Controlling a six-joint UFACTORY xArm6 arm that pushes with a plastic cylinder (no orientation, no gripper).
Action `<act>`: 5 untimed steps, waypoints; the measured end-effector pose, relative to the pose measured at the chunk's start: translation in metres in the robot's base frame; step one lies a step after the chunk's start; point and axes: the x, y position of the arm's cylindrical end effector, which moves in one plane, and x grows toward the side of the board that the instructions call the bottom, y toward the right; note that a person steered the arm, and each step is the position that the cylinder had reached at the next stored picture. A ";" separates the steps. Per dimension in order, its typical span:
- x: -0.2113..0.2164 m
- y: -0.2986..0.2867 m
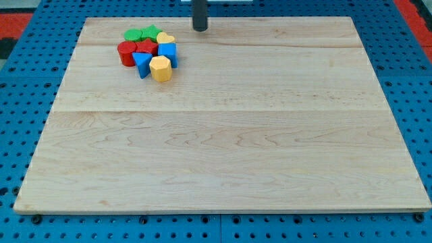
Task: Point your arm to the blue triangle
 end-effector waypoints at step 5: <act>0.178 -0.029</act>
